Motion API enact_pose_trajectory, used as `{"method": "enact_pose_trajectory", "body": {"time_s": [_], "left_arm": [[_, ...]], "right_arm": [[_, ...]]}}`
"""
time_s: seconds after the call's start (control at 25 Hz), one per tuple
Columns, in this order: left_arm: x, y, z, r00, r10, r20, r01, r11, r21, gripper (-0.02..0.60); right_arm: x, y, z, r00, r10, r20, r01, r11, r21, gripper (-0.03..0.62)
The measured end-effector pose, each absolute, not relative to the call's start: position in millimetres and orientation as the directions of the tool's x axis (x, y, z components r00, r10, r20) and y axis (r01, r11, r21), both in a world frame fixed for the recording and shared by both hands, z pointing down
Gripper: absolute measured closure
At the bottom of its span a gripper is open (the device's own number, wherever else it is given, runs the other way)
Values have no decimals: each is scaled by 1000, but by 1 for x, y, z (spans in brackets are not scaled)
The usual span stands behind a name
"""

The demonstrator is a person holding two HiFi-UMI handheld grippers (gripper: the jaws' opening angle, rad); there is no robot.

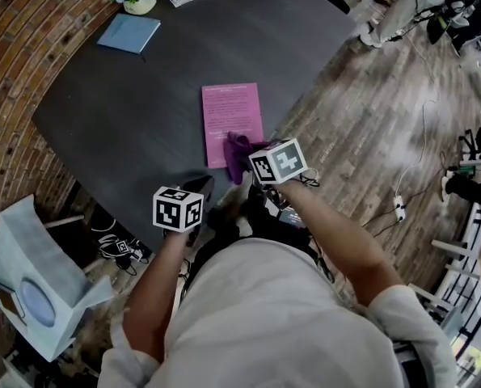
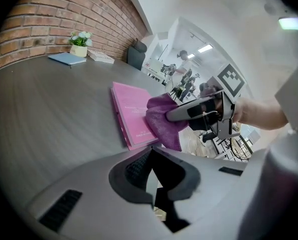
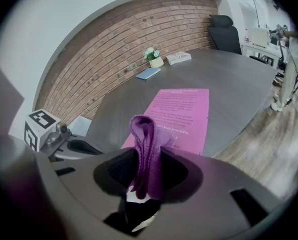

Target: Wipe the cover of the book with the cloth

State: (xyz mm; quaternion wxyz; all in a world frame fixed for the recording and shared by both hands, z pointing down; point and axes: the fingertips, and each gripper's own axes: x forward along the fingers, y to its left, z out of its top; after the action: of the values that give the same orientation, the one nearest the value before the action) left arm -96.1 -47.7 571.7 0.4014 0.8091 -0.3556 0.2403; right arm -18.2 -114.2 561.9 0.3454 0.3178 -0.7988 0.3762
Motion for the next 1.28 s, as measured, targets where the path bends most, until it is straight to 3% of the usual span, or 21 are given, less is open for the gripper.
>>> {"method": "enact_pose_trajectory", "body": {"time_s": [1.28], "left_arm": [[-53, -51, 559, 702, -315, 638, -692, -512, 509, 574]], "right_arm": [[78, -115, 561, -452, -360, 816, -871, 374, -317, 465]]}}
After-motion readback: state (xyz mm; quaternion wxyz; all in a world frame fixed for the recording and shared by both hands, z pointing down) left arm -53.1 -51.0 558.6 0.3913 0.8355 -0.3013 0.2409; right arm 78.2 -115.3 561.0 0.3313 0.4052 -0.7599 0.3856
